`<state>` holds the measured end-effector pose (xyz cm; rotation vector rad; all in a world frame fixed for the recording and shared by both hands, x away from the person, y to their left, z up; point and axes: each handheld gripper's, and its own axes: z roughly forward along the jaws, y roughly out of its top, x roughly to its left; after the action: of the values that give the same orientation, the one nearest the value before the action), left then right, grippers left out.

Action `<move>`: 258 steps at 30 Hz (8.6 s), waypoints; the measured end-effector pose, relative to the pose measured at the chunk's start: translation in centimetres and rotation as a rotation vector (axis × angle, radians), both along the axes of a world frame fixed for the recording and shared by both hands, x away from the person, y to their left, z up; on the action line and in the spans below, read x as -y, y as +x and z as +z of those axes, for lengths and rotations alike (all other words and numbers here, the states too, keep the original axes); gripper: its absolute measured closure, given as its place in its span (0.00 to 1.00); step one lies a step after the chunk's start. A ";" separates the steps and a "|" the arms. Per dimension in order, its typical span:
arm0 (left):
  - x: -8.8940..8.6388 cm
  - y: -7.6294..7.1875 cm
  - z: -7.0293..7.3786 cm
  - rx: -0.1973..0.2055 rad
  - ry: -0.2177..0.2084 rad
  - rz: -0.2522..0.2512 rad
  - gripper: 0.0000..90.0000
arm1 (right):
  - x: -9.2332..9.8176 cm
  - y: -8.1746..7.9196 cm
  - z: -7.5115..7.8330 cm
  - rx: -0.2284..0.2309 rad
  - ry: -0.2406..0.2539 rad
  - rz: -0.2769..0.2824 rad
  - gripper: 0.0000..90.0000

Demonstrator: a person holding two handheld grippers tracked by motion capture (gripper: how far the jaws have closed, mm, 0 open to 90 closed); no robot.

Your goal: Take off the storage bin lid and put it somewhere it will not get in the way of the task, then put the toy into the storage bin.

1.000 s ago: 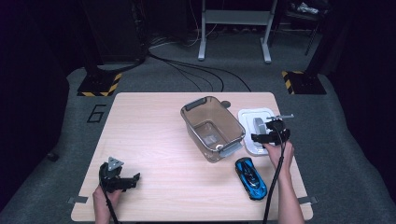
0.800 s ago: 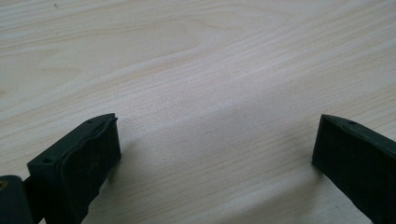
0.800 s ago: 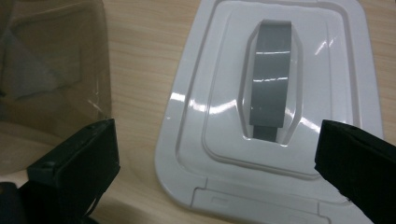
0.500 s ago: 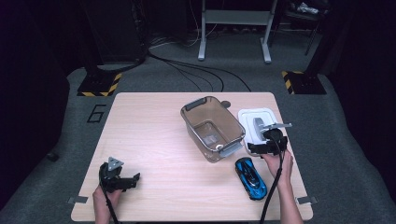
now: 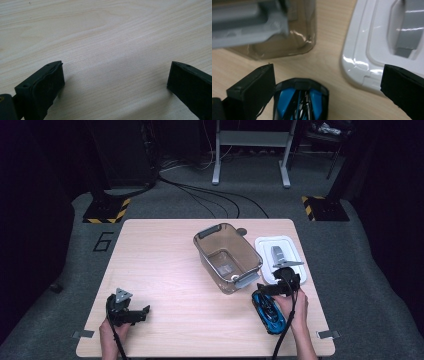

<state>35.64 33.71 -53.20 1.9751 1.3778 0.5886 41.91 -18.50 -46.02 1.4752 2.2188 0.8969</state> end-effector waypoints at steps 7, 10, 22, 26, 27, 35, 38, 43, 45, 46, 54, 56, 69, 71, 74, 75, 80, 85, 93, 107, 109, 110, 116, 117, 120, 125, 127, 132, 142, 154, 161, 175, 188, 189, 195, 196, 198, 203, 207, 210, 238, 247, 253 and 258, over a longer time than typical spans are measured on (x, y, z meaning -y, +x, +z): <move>0.0 0.0 0.0 0.000 0.000 0.000 0.01 | -1.5 -1.1 -1.7 -0.049 -0.030 0.025 0.00; 0.0 0.0 0.0 -0.001 0.001 -0.001 0.01 | -1.9 -1.4 -2.2 -0.056 -0.028 0.030 0.00; 0.0 0.0 0.0 -0.001 0.001 0.000 0.01 | -3.0 -1.2 -3.5 -0.106 -0.051 0.025 0.16; 0.0 0.0 0.0 0.000 0.001 0.000 0.01 | -3.1 -1.1 -3.8 -0.117 -0.060 0.015 0.23; 0.0 0.0 0.0 0.000 0.000 0.000 0.01 | -3.1 -1.1 -3.8 -0.115 -0.060 0.015 0.24; 0.0 0.0 0.0 -0.001 0.001 -0.001 0.01 | -2.9 -1.2 -3.8 -0.093 -0.057 0.017 0.26; 0.0 0.0 0.0 0.000 0.000 0.000 0.01 | -2.8 -1.5 -3.7 -0.088 -0.052 0.013 0.27; 0.0 0.0 0.0 0.000 0.000 0.000 0.01 | -2.3 -1.8 -3.1 -0.055 -0.016 0.006 0.27; 0.0 0.0 0.0 0.000 0.000 0.000 0.01 | -2.0 -2.0 -2.9 -0.040 -0.014 0.004 0.27; 0.0 0.0 0.0 0.000 0.000 0.000 0.01 | -1.9 -2.2 -2.7 -0.037 -0.008 -0.006 0.27; 0.0 0.0 0.0 0.000 0.000 0.000 0.01 | -0.2 -3.8 -0.1 0.053 0.060 -0.030 0.27; 0.0 0.0 0.0 0.000 0.000 0.000 0.01 | 0.1 -4.0 0.5 0.065 0.068 -0.038 0.27; 0.0 0.0 0.0 0.003 -0.001 0.001 0.01 | 1.4 -3.4 2.8 0.141 0.067 -0.075 0.27; 0.0 0.0 0.0 0.001 -0.001 0.001 0.01 | 1.5 -3.1 3.1 0.144 0.060 -0.079 0.27; 0.0 0.0 0.0 0.001 0.000 0.000 0.01 | 1.7 -2.6 3.5 0.147 0.067 -0.086 0.27; 0.0 0.0 0.0 0.001 -0.001 0.000 0.01 | 1.7 -2.4 3.5 0.152 0.063 -0.083 0.27; 0.0 0.0 0.0 0.001 0.000 0.000 0.01 | 1.9 -1.6 3.9 0.156 0.061 -0.089 0.27; 0.0 0.0 0.0 0.000 -0.001 0.001 0.01 | 2.1 -1.0 4.5 0.164 0.057 -0.100 0.27; 0.0 0.0 0.0 0.000 -0.001 0.001 0.01 | 2.3 0.2 5.6 0.183 0.059 -0.109 0.27; 0.0 0.0 0.0 0.000 0.000 0.000 0.01 | 2.1 2.2 6.2 0.178 0.047 -0.122 0.27; 0.0 0.0 0.0 0.000 0.000 0.001 0.01 | 2.1 2.4 6.4 0.180 0.044 -0.124 0.27; 0.0 0.0 0.0 0.000 -0.001 0.001 0.01 | 2.0 2.5 6.5 0.183 0.046 -0.123 0.27; 0.0 0.0 0.0 0.005 -0.002 0.004 0.01 | 1.8 3.2 7.1 0.191 0.033 -0.124 0.27; 0.0 0.0 0.0 0.005 -0.002 0.004 0.01 | 1.8 3.3 7.1 0.197 0.034 -0.123 0.27; 0.0 0.0 0.0 0.005 -0.002 0.003 0.01 | 1.8 3.7 7.3 0.196 0.036 -0.128 0.27; 0.0 0.0 0.0 0.002 0.000 0.001 0.01 | 1.7 4.4 7.7 0.206 0.024 -0.129 0.27; 0.0 0.0 0.0 0.001 -0.001 0.001 0.01 | 1.6 4.8 7.9 0.209 0.010 -0.125 0.27; 0.0 0.0 0.0 0.001 -0.001 0.001 0.01 | 1.1 5.8 8.5 0.226 -0.001 -0.120 0.27; 0.0 0.0 0.0 0.002 0.000 0.001 0.01 | 0.6 7.6 10.2 0.273 -0.022 -0.131 0.27; 0.0 0.0 0.0 0.002 -0.002 0.001 0.01 | 0.4 8.5 12.1 0.332 -0.027 -0.129 0.27; 0.0 0.0 0.0 0.002 0.002 0.000 0.01 | -0.2 8.4 13.6 0.363 -0.027 -0.119 0.27; 0.0 0.0 0.0 0.004 0.001 0.000 0.01 | -1.6 8.2 15.8 0.411 -0.027 -0.078 0.27; 0.0 0.0 0.0 0.003 0.002 -0.001 0.01 | -4.1 8.2 17.3 0.431 -0.021 -0.024 0.27; 0.0 0.0 0.0 0.004 0.002 -0.001 0.01 | -4.3 8.2 17.4 0.433 -0.020 -0.019 0.27; 0.0 0.0 0.0 0.003 0.001 0.001 0.01 | -5.6 7.9 18.0 0.439 -0.010 0.019 0.27; 0.0 0.0 0.0 0.003 0.001 0.001 0.01 | -5.8 7.9 18.0 0.438 -0.006 0.028 0.27; 0.0 0.0 0.0 0.003 0.001 0.001 0.01 | -6.2 7.8 18.2 0.437 0.008 0.038 0.27; 0.0 0.0 0.0 0.001 -0.001 0.001 0.01 | -7.3 7.6 18.3 0.439 0.006 0.076 0.27; 0.0 0.0 0.0 0.001 0.000 0.001 0.01 | -8.3 7.6 18.2 0.424 0.019 0.108 0.27; 0.0 0.0 0.0 0.002 0.001 0.000 0.01 | -9.0 7.5 18.1 0.420 0.022 0.123 0.27; 0.0 0.0 0.0 0.003 0.001 0.001 0.01 | -11.5 6.5 15.0 0.337 0.063 0.177 0.27; 0.0 0.0 0.0 0.001 -0.001 0.001 0.01 | -11.3 6.3 13.6 0.318 0.059 0.172 0.27; 0.0 0.0 0.0 0.001 0.000 0.000 0.01 | -11.1 6.2 12.7 0.304 0.061 0.167 0.27; 0.0 0.0 0.0 0.001 -0.001 0.000 0.01 | -10.9 5.9 11.7 0.292 0.055 0.161 0.27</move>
<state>35.65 33.69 -53.20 1.9737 1.3777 0.5894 47.85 -7.64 -34.34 1.1154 2.1297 1.1524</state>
